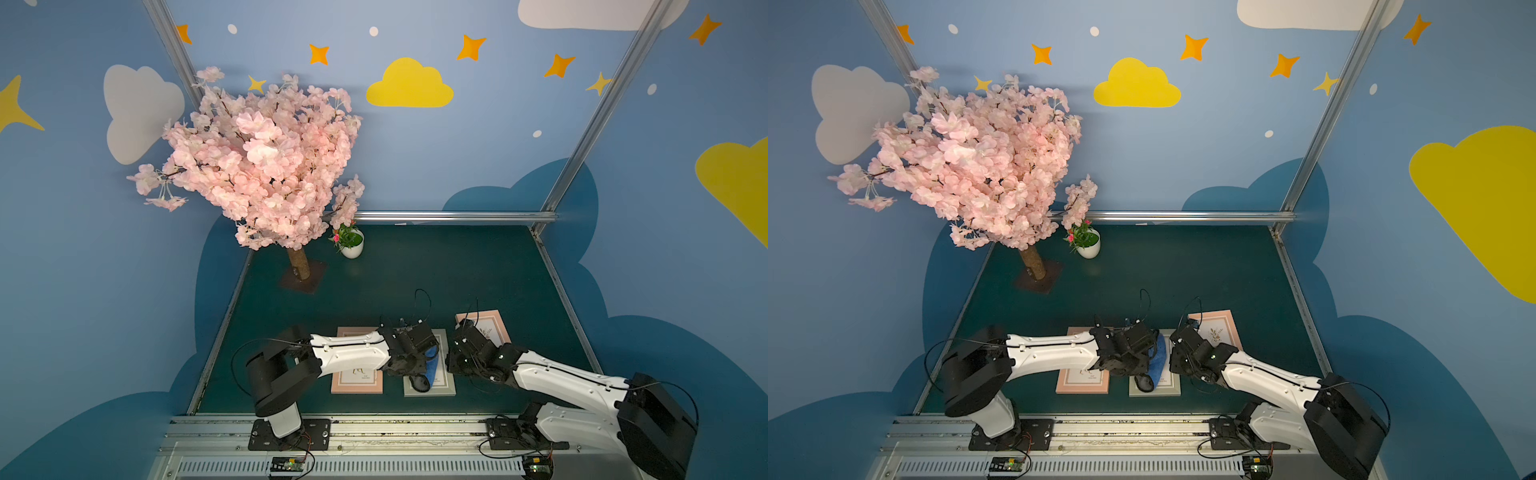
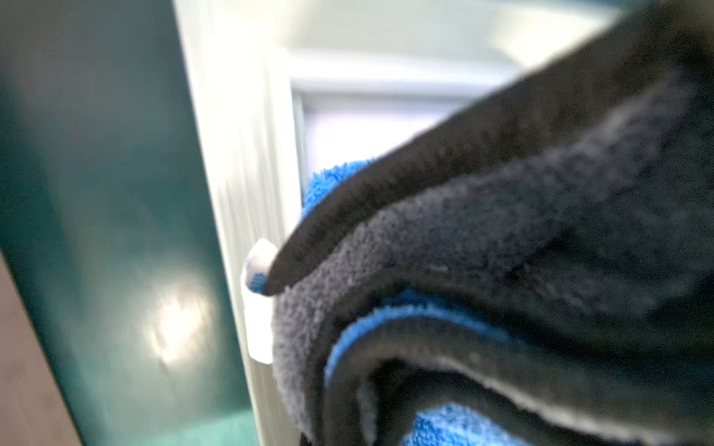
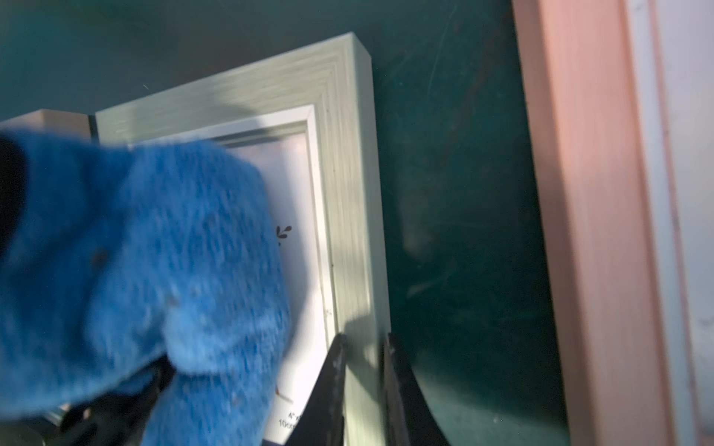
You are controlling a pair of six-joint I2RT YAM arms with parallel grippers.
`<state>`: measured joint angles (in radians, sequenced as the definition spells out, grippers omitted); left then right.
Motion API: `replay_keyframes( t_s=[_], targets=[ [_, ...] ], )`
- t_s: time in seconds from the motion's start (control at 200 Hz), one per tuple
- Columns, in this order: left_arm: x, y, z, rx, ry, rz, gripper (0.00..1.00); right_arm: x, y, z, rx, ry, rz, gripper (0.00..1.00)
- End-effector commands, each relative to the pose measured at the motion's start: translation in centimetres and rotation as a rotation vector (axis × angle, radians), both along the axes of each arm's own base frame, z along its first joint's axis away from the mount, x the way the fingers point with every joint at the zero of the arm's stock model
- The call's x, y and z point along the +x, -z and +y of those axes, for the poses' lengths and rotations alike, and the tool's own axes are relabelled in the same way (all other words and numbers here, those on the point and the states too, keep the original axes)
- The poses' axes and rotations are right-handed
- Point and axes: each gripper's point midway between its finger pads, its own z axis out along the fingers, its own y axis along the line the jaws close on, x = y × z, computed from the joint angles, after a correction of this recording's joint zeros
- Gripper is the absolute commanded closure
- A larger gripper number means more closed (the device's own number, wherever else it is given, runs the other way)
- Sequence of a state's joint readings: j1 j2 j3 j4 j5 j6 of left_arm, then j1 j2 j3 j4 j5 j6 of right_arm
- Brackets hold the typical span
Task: Wipe the picture frame with a cloth
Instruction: Wipe the dirt from the picture frame.
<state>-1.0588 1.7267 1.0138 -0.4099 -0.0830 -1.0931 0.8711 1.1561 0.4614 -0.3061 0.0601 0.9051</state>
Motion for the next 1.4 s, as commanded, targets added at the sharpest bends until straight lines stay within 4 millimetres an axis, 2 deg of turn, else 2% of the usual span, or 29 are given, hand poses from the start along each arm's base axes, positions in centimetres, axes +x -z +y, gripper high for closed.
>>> replay_keyframes(
  t_s=[0.0, 0.18, 0.305, 0.445, 0.606, 1.026, 1.166, 1.331, 1.397],
  targets=[
    [1.6, 2.5, 3.3, 0.162, -0.020, -0.004, 0.97, -3.8, 3.2, -2.5, -0.092, -0.031, 0.161, 0.82],
    [5.3, 2.3, 3.1, 0.124, -0.079, -0.039, 0.97, -3.8, 3.0, -2.4, -0.072, -0.026, 0.154, 0.80],
    [6.0, 1.5, 2.8, 0.122, -0.069, -0.060, 0.97, -3.9, 3.0, -2.3, -0.068, -0.025, 0.156, 0.80],
    [4.5, 2.0, 2.6, 0.119, -0.026, -0.022, 0.97, -3.9, 3.1, -2.3, -0.070, -0.021, 0.165, 0.81],
    [1.4, 2.9, 3.3, 0.157, 0.001, 0.019, 0.97, -4.0, 3.1, -2.3, -0.067, -0.009, 0.170, 0.81],
    [-6.8, 2.0, 3.2, 0.141, 0.069, 0.120, 0.97, -4.1, 3.3, -2.4, -0.074, 0.000, 0.180, 0.82],
    [-7.1, 2.0, 2.9, 0.142, 0.074, 0.118, 0.97, -4.1, 3.3, -2.3, -0.071, -0.002, 0.179, 0.82],
    [-5.2, 2.0, 2.1, 0.165, 0.072, 0.086, 0.97, -4.1, 3.3, -2.3, -0.068, -0.003, 0.179, 0.82],
    [-4.4, 2.4, 1.5, 0.119, 0.056, 0.104, 0.97, -4.1, 3.3, -2.3, -0.065, -0.005, 0.177, 0.82]
  ],
)
